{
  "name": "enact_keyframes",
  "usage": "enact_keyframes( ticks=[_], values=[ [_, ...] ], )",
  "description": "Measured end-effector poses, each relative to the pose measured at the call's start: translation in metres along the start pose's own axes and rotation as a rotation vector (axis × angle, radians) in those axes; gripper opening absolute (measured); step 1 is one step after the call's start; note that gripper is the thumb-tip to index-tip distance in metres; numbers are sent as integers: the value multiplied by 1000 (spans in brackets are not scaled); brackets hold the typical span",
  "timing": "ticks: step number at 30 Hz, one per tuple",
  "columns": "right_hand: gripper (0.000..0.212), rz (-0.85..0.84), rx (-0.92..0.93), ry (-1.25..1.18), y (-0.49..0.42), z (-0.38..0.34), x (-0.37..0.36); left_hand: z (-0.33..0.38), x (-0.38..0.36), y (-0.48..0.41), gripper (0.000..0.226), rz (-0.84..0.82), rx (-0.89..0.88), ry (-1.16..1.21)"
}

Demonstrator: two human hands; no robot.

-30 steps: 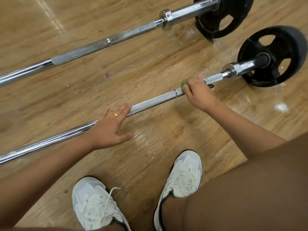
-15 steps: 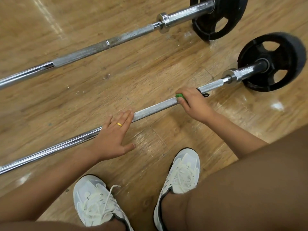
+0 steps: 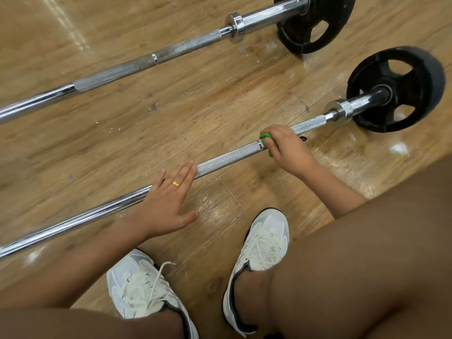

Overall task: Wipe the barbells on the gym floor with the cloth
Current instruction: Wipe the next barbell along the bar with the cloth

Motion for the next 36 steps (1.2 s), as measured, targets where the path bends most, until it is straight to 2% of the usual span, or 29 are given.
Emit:
enact_keyframes(
  ticks=[3, 10, 14, 16, 21, 24, 28, 36],
  values=[
    [28, 52, -39, 9, 1, 1, -3, 5, -1, 2, 105, 19, 13, -2],
    [29, -11, 94, -33, 11, -9, -3, 12, -1, 9, 106, -2, 29, 3],
    [32, 65, -47, 1, 15, 5, -1, 17, -2, 14, 108, -8, 16, 3],
    [34, 99, -59, 15, 18, -1, -3, 20, -2, 16, 107, -9, 2, 29],
    [29, -17, 92, 3, 28, -14, -19, 19, -1, 21, 102, 26, -7, 137],
    [30, -29, 115, 19, 34, -5, -12, 22, -8, 36, 100, 43, 8, 27],
    [22, 98, 47, 8, 45, 0, -3, 29, -13, 52, 98, 60, -21, 8],
    [23, 80, 138, -9, 62, -14, -17, 39, -21, 62, 98, 51, -42, -62]
  ],
)
Point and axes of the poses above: each hand's wrist, its own y-axis away from the middle knuckle, its own x-axis out of the back of the hand, z = x × y, the point moved 3 cm from there along -y, towards the middle knuckle, and after that the axes turned 3 degrees about -y, right-handed, at the moved point
